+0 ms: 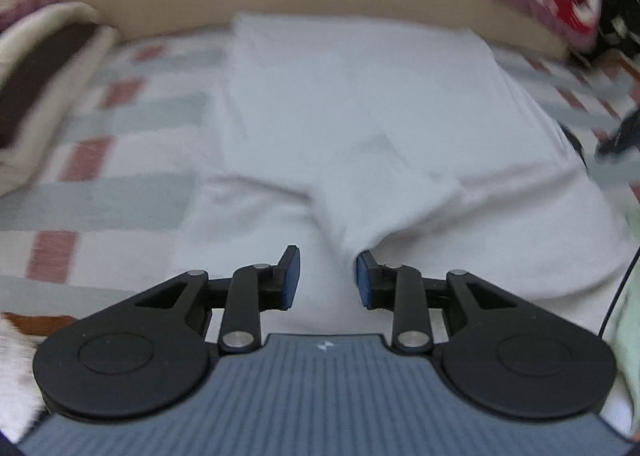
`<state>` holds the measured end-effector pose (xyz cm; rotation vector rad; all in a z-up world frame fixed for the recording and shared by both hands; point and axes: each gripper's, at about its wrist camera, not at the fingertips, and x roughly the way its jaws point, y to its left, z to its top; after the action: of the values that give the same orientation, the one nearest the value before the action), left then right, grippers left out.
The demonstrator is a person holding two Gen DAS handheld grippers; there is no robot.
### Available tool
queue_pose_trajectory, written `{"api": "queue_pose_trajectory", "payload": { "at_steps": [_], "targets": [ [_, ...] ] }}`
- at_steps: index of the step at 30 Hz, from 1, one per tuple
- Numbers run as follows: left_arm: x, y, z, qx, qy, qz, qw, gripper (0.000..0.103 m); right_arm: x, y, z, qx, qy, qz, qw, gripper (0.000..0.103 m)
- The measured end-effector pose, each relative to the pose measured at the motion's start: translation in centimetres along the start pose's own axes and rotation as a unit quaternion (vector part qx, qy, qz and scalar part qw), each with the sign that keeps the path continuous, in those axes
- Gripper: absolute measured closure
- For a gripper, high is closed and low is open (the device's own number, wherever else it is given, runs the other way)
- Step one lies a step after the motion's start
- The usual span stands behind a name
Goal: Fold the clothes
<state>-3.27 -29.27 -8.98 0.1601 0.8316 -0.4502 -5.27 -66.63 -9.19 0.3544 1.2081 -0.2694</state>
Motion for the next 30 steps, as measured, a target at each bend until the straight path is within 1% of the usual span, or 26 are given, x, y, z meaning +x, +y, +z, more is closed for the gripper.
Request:
{"api": "queue_pose_trajectory", "payload": {
  "at_steps": [3, 4, 5, 6, 7, 9, 11, 12, 13, 14, 16, 17, 19, 21, 24, 27, 28, 30],
  "targets": [
    [-1.9, 0.5, 0.6, -0.001, -0.053, 0.07, 0.9961, 0.071, 1.9, -1.8, -0.1, 0.043, 0.006, 0.007, 0.999, 0.052],
    [-2.2, 0.6, 0.8, 0.004, -0.065, 0.076, 0.995, 0.071, 2.5, -2.3, -0.2, 0.055, 0.007, 0.008, 0.998, 0.052],
    [-2.1, 0.6, 1.1, 0.009, -0.066, 0.066, 0.9956, 0.07, 3.0, -2.8, -0.3, 0.067, 0.009, 0.009, 0.998, 0.052],
    [-1.8, 0.5, 1.4, 0.013, -0.058, 0.046, 0.9972, 0.065, 3.5, -3.1, -0.4, 0.073, 0.011, 0.013, 0.997, 0.052],
    [-1.4, 0.3, 1.6, 0.017, -0.049, 0.024, 0.9984, 0.056, 3.8, -2.9, -0.5, 0.065, 0.015, 0.025, 0.997, 0.052],
    [0.1, -0.2, 1.8, 0.022, -0.025, -0.028, 0.999, 0.05, 4.5, -2.5, -0.5, 0.046, 0.023, 0.046, 0.998, 0.054],
    [1.8, -0.8, 1.9, 0.035, 0.001, -0.06, 0.9976, 0.048, 5.5, -1.5, -0.6, 0.015, 0.016, 0.038, 0.999, 0.054],
    [2.6, -1.1, 1.8, 0.044, 0.013, -0.069, 0.9966, 0.046, 5.6, -1.2, -0.6, 0.004, 0.01, 0.032, 0.999, 0.058],
    [3.2, -1.3, 1.6, 0.056, 0.02, -0.067, 0.9959, 0.046, 5.3, -1.1, -0.6, 0.001, 0.003, 0.03, 1.0, 0.074],
    [3.7, -1.4, 1.3, 0.067, 0.028, -0.063, 0.9954, 0.046, 5.1, -1.1, -0.6, -0.001, -0.004, 0.027, 1.0, 0.085],
    [4.5, -1.4, 0.5, 0.081, 0.044, -0.041, 0.9949, 0.046, 4.6, -1.2, -0.7, 0.002, -0.017, 0.023, 1.0, 0.087],
    [4.9, -1.3, 0.2, 0.084, 0.054, -0.032, 0.9945, 0.046, 4.5, -2.0, -0.7, 0.026, -0.018, 0.023, 0.999, 0.087],
    [5.3, -0.5, -0.3, 0.06, 0.076, -0.035, 0.9947, 0.046, 4.8, -3.1, -0.7, 0.056, -0.012, 0.027, 0.998, 0.087],
    [5.3, 0.4, -0.1, 0.03, 0.084, -0.047, 0.9949, 0.046, 4.8, -3.2, -0.7, 0.054, -0.009, 0.024, 0.998, 0.088],
    [4.9, 0.9, 0.2, 0.021, 0.068, -0.065, 0.9953, 0.046, 4.4, -3.0, -0.5, 0.043, -0.012, 0.011, 0.999, 0.089],
    [5.4, 0.0, 0.4, 0.035, 0.069, -0.083, 0.9936, 0.044, 4.3, -3.1, -0.4, 0.048, -0.014, 0.002, 0.999, 0.089],
    [5.8, -0.5, 0.5, 0.044, 0.067, -0.081, 0.9935, 0.04, 4.2, -3.3, -0.4, 0.055, -0.014, 0.005, 0.998, 0.089],
    [7.0, -1.6, 0.5, 0.071, 0.051, -0.047, 0.995, 0.035, 4.2, -3.6, -0.5, 0.066, -0.015, 0.01, 0.998, 0.089]
  ]
}}
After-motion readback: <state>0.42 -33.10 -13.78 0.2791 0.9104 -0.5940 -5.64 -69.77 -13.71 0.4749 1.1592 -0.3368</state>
